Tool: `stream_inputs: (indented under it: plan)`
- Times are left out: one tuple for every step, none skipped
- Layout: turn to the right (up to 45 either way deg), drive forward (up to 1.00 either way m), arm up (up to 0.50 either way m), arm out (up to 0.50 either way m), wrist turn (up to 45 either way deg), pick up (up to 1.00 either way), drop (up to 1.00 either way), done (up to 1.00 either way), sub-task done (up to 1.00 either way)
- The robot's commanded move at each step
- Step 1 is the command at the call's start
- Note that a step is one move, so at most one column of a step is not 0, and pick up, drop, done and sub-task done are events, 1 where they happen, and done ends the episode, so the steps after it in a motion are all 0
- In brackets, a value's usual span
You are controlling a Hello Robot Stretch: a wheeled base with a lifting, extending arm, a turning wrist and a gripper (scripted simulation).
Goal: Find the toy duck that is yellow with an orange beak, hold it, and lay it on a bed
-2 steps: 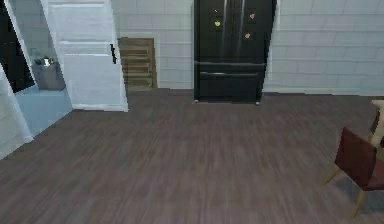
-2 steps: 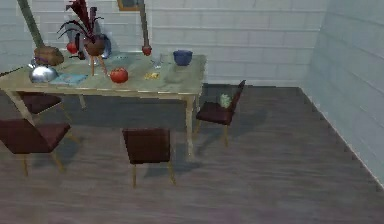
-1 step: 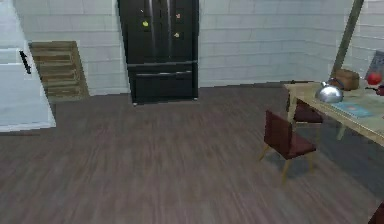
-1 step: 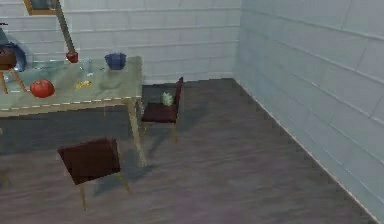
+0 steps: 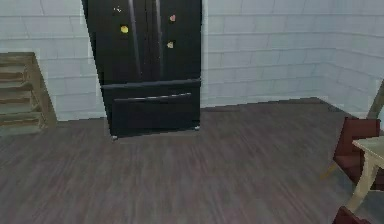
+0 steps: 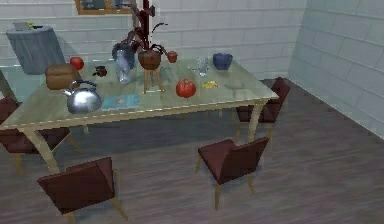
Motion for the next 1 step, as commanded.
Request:
stream_inputs:
  plan:
    - [3.0, 0.0, 0.0, 0.0, 0.0, 0.0, 0.0, 0.0, 0.0]
